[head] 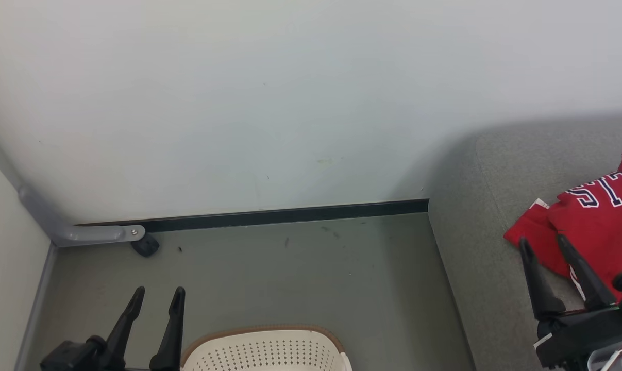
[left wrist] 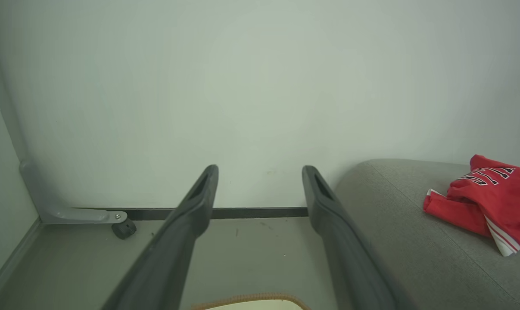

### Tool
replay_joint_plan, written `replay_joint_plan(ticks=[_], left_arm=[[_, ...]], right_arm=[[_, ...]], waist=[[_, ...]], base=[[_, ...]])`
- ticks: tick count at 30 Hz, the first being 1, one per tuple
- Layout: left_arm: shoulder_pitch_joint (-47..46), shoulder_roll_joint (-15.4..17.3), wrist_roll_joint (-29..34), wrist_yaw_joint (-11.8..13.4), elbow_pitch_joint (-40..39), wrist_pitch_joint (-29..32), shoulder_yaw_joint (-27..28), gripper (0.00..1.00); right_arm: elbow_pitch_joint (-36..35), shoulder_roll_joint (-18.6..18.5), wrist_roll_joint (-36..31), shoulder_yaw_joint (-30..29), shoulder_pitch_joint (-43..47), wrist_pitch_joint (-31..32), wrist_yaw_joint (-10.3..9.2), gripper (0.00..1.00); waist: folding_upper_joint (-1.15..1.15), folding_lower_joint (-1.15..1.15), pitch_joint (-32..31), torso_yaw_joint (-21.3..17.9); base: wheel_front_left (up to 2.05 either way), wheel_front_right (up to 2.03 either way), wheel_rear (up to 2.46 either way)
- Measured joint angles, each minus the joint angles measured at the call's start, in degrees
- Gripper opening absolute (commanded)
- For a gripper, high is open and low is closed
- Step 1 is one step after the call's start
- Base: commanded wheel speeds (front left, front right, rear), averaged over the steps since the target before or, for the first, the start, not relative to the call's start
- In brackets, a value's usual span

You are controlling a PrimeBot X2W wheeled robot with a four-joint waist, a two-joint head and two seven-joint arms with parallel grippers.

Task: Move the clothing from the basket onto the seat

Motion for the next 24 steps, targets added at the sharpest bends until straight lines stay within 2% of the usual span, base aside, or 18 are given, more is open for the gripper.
replay_joint_plan(ticks=[11,14,24], left_arm=[[2.8,-3.1,1.4,0.4,-0.3,-0.5,3.4,1.00],[3.7,-3.2,4.3,0.4,-0.2,-0.5,4.4,1.00],[5.2,-5.3,7.5,0.5,-0.2,-0.6,7.4,1.00]], right_arm=[[-0.9,4.1,-3.3,-0.8,3.9,-0.9,-0.43,1.00],[-0.9,5.3,-3.9,-1.4,5.1,-1.0,-0.49,1.00],[-2.0,9.1,-7.8,-3.4,7.1,-1.0,-0.51,1.00]], waist=[[0.00,0.00,0.2,-0.1],[0.00,0.00,0.3,-0.2],[0.00,0.00,0.4,-0.4]], base=[[0.00,0.00,0.00],[0.00,0.00,0.00],[0.00,0.00,0.00]])
